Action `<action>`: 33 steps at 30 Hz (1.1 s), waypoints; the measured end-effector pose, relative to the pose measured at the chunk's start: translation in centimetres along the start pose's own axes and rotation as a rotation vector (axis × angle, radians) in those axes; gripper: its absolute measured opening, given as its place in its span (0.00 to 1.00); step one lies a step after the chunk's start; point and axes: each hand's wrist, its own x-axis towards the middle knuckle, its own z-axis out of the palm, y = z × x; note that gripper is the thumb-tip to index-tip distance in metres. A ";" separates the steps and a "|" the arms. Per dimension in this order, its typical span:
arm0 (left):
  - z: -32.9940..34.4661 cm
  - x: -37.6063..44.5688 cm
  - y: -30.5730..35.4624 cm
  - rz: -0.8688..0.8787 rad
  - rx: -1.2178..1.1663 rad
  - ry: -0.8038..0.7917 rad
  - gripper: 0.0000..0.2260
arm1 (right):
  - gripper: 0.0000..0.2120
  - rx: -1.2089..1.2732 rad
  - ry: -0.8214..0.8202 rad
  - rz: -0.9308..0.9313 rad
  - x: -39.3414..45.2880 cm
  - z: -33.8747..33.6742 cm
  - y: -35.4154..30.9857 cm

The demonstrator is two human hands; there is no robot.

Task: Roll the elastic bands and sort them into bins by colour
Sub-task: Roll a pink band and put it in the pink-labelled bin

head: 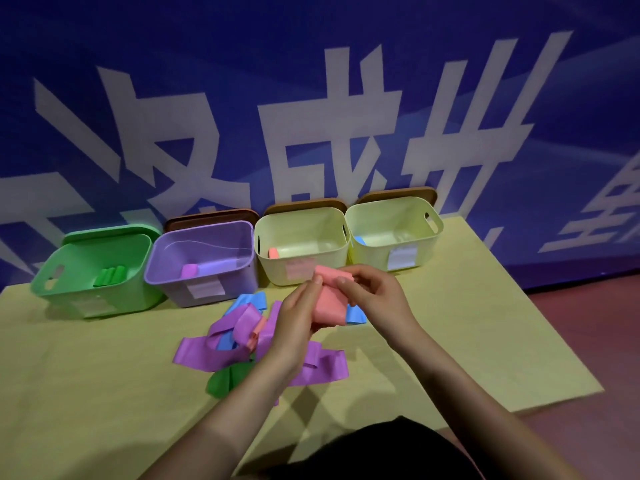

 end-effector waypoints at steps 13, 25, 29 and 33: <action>0.0 -1.5 -1.0 -0.068 -0.119 -0.012 0.08 | 0.05 0.185 0.130 0.083 -1.3 0.8 0.0; -2.3 -0.8 0.1 0.193 0.142 0.103 0.11 | 0.09 -0.400 0.026 -0.432 -0.6 1.9 0.9; -2.8 -0.2 0.4 0.177 0.073 0.043 0.12 | 0.10 -0.196 -0.117 -0.331 -0.3 1.9 -0.1; -4.0 0.4 1.3 0.227 0.175 0.001 0.11 | 0.11 0.087 -0.186 -0.146 -0.1 2.7 -1.3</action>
